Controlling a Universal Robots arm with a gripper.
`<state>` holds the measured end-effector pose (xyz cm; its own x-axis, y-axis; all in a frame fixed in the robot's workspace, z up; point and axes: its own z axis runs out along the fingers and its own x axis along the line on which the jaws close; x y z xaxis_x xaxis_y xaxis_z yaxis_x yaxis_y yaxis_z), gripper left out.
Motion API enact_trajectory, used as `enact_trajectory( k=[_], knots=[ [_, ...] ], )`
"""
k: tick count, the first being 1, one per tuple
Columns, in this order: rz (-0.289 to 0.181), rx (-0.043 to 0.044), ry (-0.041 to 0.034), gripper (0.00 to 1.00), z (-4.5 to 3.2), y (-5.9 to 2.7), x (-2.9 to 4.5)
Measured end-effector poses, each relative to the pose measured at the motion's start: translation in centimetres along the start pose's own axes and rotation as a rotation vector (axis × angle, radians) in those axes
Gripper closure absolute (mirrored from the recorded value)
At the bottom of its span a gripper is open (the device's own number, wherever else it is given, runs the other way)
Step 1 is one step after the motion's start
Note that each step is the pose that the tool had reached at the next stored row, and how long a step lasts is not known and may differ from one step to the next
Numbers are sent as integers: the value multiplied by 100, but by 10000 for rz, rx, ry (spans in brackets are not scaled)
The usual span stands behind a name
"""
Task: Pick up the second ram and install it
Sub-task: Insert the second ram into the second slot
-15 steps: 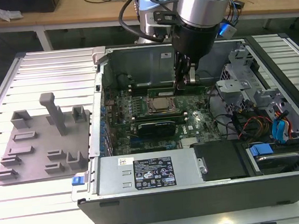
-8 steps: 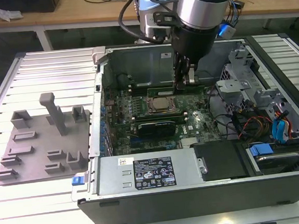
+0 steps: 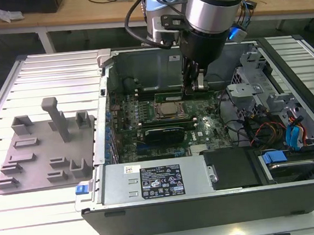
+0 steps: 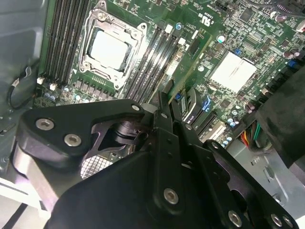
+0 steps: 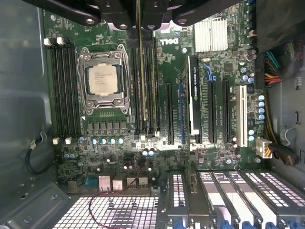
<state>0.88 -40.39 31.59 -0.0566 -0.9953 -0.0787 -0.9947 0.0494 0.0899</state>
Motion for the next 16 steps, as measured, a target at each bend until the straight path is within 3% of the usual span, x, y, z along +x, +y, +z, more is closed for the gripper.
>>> enact_trajectory(
  k=[7,10,14,16],
  knots=[
    [-4,-4,-50,89,73,11,3],
    [-6,-4,-62,89,99,13,-42],
    [-6,-4,-72,89,116,14,-50],
    [-11,-8,-123,89,129,15,-48]
  ],
)
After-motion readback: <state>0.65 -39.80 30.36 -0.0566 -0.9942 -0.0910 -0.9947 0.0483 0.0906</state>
